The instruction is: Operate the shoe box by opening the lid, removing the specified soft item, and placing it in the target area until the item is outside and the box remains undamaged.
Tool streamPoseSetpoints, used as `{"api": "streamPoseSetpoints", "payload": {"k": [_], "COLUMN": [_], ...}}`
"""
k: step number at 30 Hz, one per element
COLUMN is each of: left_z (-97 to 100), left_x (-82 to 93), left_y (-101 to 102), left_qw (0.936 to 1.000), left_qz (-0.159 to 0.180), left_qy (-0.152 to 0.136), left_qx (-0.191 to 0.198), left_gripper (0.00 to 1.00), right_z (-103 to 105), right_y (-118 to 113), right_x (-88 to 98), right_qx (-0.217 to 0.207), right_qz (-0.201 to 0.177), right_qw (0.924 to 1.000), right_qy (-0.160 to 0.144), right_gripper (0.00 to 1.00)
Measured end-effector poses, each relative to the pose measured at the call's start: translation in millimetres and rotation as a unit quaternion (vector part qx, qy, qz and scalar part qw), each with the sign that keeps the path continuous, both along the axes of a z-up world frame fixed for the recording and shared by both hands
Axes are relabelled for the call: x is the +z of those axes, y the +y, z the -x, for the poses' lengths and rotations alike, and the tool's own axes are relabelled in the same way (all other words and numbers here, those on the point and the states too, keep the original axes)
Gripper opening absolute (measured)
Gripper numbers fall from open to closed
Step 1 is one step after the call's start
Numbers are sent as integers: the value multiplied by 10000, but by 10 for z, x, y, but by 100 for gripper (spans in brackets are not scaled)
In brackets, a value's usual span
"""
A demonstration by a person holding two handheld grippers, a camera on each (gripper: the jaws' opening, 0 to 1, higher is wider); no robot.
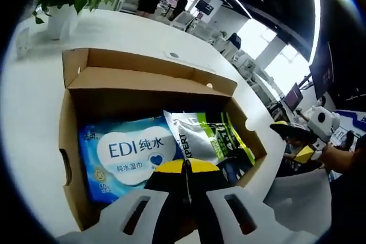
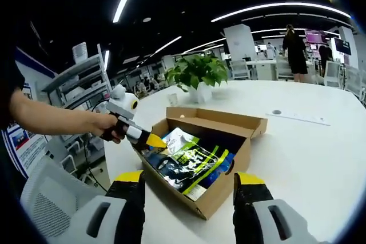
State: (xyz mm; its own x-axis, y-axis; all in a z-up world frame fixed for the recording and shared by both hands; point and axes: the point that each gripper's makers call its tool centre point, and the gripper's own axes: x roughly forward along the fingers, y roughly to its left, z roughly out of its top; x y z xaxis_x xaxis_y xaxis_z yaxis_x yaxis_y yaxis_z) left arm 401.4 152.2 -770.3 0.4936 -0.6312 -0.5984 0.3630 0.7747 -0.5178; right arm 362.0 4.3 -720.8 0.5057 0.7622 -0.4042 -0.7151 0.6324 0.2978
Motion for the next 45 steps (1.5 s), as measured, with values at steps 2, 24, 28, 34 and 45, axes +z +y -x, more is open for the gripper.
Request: {"api": "streamPoseSetpoints", "payload": {"k": [2, 24, 28, 34, 45], "left_z": [2, -34, -46, -39, -26], "left_x": [4, -38, -34, -40, -63], "left_y": [28, 286, 300, 303, 310], "left_qw": [10000, 9984, 9984, 9983, 9985], "left_qz": [-22, -508, -504, -506, -426], "left_qy": [-17, -216, -238, -263, -256], "left_qx": [9, 95, 123, 143, 213], "left_gripper": [0, 0, 0, 0, 0], "right_z": [-10, -207, -234, -239, -241], "right_y": [58, 563, 603, 618, 651], "right_x": [-12, -271, -332, -448, -589], "right_qx": [34, 359, 390, 408, 433], "right_qz": [-13, 227, 357, 564, 642], "right_qw": [10000, 9974, 9967, 9939, 9895], "right_qy": [58, 576, 620, 850, 1218], "right_gripper": [55, 47, 46, 41, 37]}}
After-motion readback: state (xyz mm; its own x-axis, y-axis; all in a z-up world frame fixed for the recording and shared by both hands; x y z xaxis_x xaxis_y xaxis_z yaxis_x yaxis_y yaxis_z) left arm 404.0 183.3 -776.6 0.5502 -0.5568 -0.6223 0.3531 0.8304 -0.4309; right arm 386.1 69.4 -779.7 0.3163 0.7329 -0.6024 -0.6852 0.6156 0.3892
